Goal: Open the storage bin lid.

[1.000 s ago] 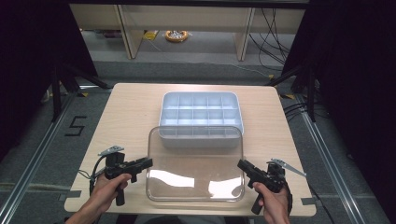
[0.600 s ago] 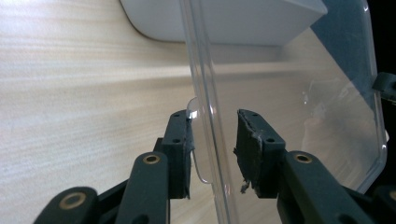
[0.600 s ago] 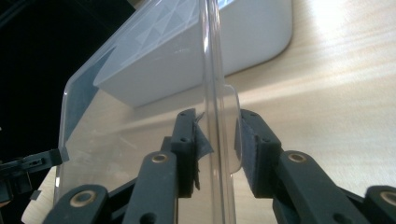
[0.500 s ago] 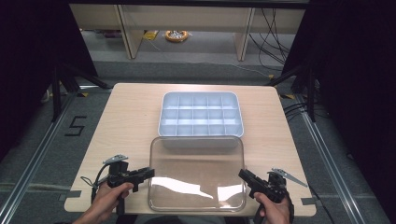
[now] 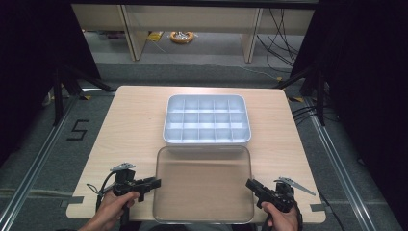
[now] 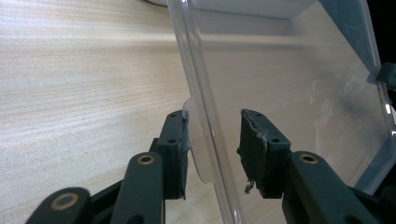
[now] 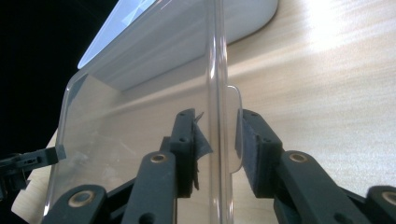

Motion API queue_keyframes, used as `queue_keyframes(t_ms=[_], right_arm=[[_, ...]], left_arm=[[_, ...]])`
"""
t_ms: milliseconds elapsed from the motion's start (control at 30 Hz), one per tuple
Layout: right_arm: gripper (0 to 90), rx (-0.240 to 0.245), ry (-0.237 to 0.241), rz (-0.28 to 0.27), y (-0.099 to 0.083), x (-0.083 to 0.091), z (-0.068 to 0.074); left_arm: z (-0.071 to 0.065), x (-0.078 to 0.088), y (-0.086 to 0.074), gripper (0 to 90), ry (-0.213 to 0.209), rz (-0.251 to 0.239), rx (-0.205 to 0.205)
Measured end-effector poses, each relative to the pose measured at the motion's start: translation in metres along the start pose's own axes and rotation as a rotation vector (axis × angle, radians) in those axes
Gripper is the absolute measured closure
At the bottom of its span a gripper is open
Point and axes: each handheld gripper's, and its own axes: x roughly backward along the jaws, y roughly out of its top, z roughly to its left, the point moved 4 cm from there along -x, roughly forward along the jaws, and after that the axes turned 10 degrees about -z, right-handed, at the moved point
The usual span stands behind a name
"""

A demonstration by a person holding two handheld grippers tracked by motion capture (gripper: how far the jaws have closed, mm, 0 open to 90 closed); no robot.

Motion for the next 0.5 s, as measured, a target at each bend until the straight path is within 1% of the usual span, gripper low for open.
queue_keyframes(t_ms=[33, 67, 100, 133, 167, 200, 233, 267, 300, 333, 400, 433, 467, 500], right_arm=[[68.8, 0.048, 0.003, -0.011, 0.0, -0.001, -0.004], [68.6, 0.024, 0.003, 0.002, 0.0, -0.001, -0.002], [68.4, 0.019, 0.006, 0.004, -0.001, -0.001, -0.003], [68.2, 0.003, -0.001, 0.014, -0.002, -0.002, -0.003], [68.1, 0.025, -0.014, 0.021, -0.003, -0.002, -0.006], [68.0, 0.035, -0.015, 0.018, -0.004, -0.004, -0.008], [67.7, 0.023, -0.01, 0.022, -0.004, -0.005, -0.009], [67.6, -0.019, -0.032, 0.04, -0.005, -0.005, -0.007], [67.3, -0.005, -0.025, 0.036, -0.005, -0.006, -0.008], [66.9, -0.01, -0.023, 0.042, -0.005, -0.007, -0.009], [66.6, -0.009, -0.034, 0.052, -0.005, -0.007, -0.01], [66.4, -0.005, -0.049, 0.057, -0.005, -0.008, -0.011], [66.3, 0.031, -0.045, 0.051, -0.005, -0.009, -0.013], [66.3, 0.017, -0.022, 0.052, -0.005, -0.009, -0.013]], left_arm=[[0.0, -0.001, 0.0, 61.6, 0.001, 0.002, -0.002], [0.001, -0.001, -0.001, 61.5, 0.002, 0.008, 0.0], [0.001, -0.002, -0.001, 61.3, 0.003, 0.009, 0.003], [0.002, -0.003, -0.002, 61.0, 0.002, 0.016, 0.003], [0.002, -0.003, -0.002, 60.9, 0.002, 0.022, 0.003], [0.002, -0.004, -0.002, 60.8, 0.002, 0.024, 0.004], [0.002, -0.005, -0.002, 60.4, 0.007, 0.027, -0.001], [0.002, -0.006, -0.002, 60.0, 0.009, 0.026, 0.001], [0.002, -0.007, -0.003, 59.7, 0.011, 0.032, 0.002], [0.003, -0.008, -0.003, 59.4, 0.012, 0.036, 0.0], [0.003, -0.01, -0.003, 58.6, 0.013, 0.047, -0.002], [0.004, -0.011, -0.004, 58.2, 0.014, 0.049, 0.003], [0.004, -0.011, -0.004, 57.8, 0.013, 0.057, 0.007], [0.005, -0.011, -0.005, 57.6, 0.015, 0.061, 0.006]])
